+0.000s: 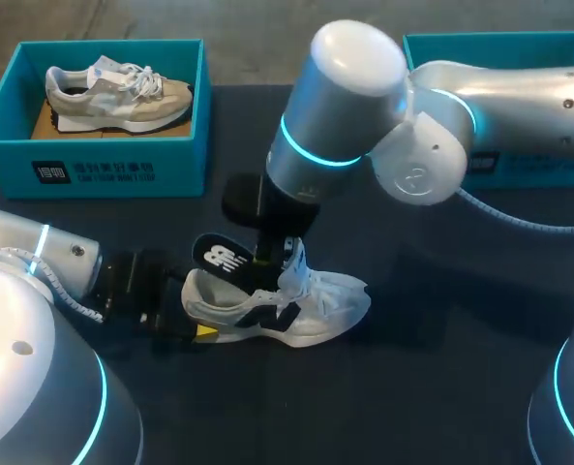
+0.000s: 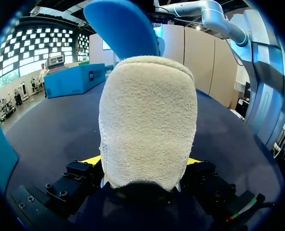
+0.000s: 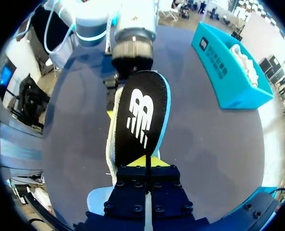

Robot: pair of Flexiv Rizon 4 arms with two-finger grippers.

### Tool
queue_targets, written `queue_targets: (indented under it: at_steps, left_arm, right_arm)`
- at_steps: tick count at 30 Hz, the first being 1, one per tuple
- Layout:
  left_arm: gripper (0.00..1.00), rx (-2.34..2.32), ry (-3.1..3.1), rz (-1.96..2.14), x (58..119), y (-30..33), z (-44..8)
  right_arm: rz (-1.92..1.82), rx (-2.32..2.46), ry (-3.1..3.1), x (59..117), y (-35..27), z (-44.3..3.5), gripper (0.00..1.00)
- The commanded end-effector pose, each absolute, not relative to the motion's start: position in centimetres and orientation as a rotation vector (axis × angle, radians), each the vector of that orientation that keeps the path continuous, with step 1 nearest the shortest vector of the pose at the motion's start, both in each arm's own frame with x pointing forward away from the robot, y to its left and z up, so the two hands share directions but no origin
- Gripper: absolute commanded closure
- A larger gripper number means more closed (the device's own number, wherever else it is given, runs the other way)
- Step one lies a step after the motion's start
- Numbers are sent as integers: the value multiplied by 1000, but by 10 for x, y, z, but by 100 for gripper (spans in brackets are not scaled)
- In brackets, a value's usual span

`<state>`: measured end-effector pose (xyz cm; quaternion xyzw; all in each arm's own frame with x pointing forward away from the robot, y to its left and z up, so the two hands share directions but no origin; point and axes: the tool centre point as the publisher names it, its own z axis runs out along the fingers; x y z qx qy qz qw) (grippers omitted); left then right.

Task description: Take the shoe out of the shoebox, open the shoe tongue, remove and reinsert the insole, then place the shoe into the shoebox

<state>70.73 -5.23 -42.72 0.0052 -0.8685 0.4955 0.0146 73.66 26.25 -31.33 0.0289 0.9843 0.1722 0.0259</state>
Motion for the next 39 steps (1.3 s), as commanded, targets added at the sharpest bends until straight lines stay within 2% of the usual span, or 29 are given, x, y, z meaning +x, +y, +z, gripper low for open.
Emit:
queue_targets:
  at_steps: [1, 20, 27, 28, 29, 30, 32, 39]
  left_arm:
    - [100, 14, -2706, 1536, 710, -52, -432]
    - [100, 14, -2706, 1536, 710, -52, -432]
    - [100, 14, -2706, 1536, 710, -52, -432]
    - [100, 14, -2706, 1536, 710, -52, -432]
    - [100, 14, -2706, 1536, 710, -52, -432]
    - [100, 14, -2706, 1536, 710, -52, -432]
    - [100, 14, -2706, 1536, 710, -52, -432]
    - [100, 14, -2706, 1536, 710, -52, -432]
  right_arm:
    - [575, 73, 3037, 739, 268, -307, 100]
    - [676, -33, 3026, 751, 317, -303, 100]
    - [715, -11, 3029, 751, 315, -308, 100]
    - [718, -12, 3029, 751, 315, -307, 92]
    - [728, -15, 3034, 750, 314, -305, 70]
    - [737, -19, 3041, 749, 314, -304, 64]
    - [742, -31, 3063, 747, 312, -301, 58]
    - [826, -49, 3130, 743, 301, -289, 55]
